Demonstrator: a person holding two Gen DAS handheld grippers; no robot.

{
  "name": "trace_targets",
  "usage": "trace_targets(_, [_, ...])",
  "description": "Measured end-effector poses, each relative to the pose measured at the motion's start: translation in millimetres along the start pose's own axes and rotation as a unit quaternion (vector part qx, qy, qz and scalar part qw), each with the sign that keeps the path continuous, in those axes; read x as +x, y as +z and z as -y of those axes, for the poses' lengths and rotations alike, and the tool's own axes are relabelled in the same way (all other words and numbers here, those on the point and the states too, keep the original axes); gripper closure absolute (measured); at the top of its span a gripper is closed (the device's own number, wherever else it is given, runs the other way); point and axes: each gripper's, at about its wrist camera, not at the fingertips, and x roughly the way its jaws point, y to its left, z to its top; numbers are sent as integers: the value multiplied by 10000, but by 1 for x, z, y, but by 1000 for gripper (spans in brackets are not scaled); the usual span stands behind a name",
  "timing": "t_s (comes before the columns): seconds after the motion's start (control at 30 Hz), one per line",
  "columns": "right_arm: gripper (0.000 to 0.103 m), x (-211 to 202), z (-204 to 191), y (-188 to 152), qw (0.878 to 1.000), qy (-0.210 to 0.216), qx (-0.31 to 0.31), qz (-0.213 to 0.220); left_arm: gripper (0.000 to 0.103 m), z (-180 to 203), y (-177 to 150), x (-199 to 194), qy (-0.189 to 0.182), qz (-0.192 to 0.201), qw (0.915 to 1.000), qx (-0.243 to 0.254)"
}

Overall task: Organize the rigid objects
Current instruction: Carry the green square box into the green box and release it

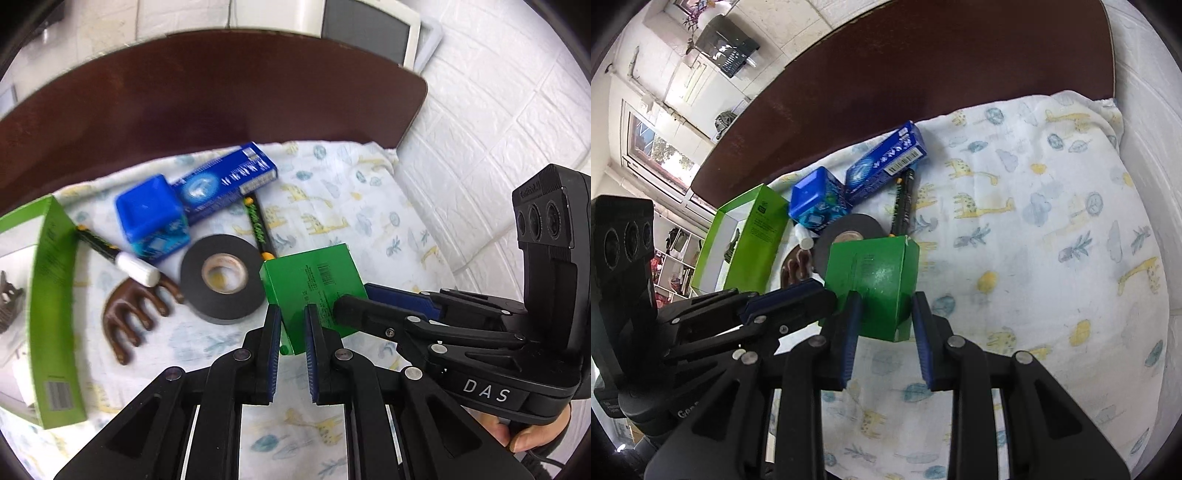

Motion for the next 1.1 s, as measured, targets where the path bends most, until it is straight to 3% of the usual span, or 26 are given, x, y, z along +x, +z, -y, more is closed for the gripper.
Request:
trace_targets(0.23, [75,10,-64,8,9985,336,-416,81,92,-39,-12,-52,334,538,9980,-41])
trace_targets(0.63, [74,92,-197,20,9870,932,-1243,-410,92,-158,-41,-121,1124,1102,9845,-771])
trace_targets(0.83, [74,143,-236,16,9819,953,-1415,-826,92,-213,-59,-119,1160,1022,9806,-1208])
trace_targets(1.1, [74,174,-239,11,9808,675,-1420,-1154,92,-248,-74,-95,928,787,9811,-1501])
